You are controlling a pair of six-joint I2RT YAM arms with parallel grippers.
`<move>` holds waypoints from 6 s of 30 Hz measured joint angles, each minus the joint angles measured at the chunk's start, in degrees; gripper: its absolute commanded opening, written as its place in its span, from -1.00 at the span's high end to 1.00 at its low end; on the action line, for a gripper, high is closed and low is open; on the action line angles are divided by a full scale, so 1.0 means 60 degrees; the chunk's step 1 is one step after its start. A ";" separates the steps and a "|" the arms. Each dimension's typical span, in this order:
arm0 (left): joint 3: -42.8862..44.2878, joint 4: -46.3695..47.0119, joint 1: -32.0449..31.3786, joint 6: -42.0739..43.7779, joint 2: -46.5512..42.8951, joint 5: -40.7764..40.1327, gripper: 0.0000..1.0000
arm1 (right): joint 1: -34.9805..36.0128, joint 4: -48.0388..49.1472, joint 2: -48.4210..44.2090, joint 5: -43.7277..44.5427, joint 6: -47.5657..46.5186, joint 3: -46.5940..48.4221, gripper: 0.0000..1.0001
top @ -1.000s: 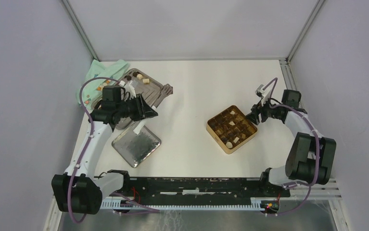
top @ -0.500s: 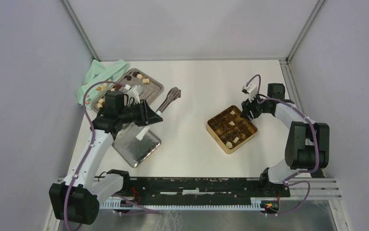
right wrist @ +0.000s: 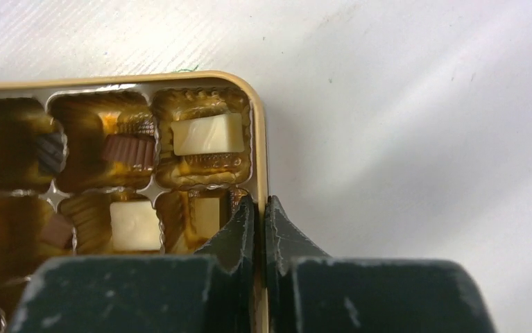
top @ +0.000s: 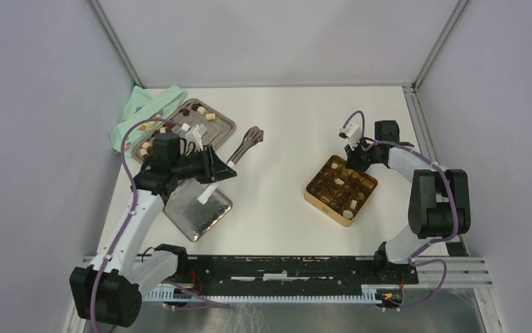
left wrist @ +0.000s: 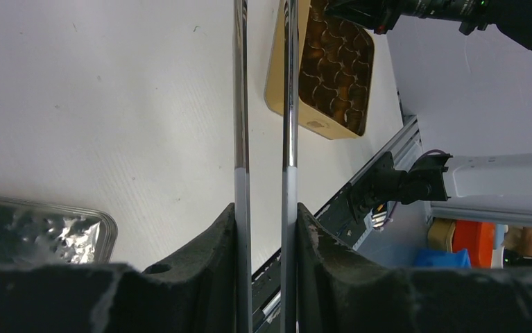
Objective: Pack the chocolate
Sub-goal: Pick up the fake chocolate from the plate, then place the fake chocolate in the packing box, then place the clamp at the center of the board.
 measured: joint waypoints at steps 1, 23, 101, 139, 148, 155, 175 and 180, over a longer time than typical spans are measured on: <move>-0.0040 0.0051 -0.0036 -0.0004 -0.0051 0.0004 0.96 | 0.0000 -0.0004 -0.0033 0.0015 -0.0036 -0.0007 1.00; -0.0732 0.1606 -0.0801 -0.0510 -0.0918 0.0328 0.96 | 0.0000 0.1574 -0.5588 -0.0718 -0.0386 -0.1770 1.00; 0.3402 0.1647 -0.8808 -0.0492 0.6645 -0.4597 0.05 | -0.3187 0.2852 -0.3045 -0.3697 0.3916 -0.2809 -0.29; 0.1220 0.2164 -0.5107 -0.0266 0.4885 -0.8630 0.17 | -0.3279 0.2561 -0.3031 -0.4182 0.3712 -0.2750 -0.30; 0.2120 0.2823 -0.4291 0.0189 0.7369 -0.8597 -0.26 | -0.3279 0.2561 -0.3031 -0.4218 0.3708 -0.2750 -0.30; 0.2488 0.2856 -0.4109 0.0197 0.7650 -0.8717 -0.42 | -0.3304 0.2532 -0.3031 -0.4233 0.3621 -0.2747 -0.30; -0.0943 0.1803 -0.4124 -0.0787 -0.1716 -0.8746 -0.98 | -0.3366 0.2404 -0.5978 -0.3847 0.1235 -0.2739 -0.96; -0.1359 -0.0120 -0.4124 -0.1355 -0.1810 -0.8495 -0.94 | -0.3279 0.3326 -0.6608 -0.5894 0.0754 -0.3621 -0.96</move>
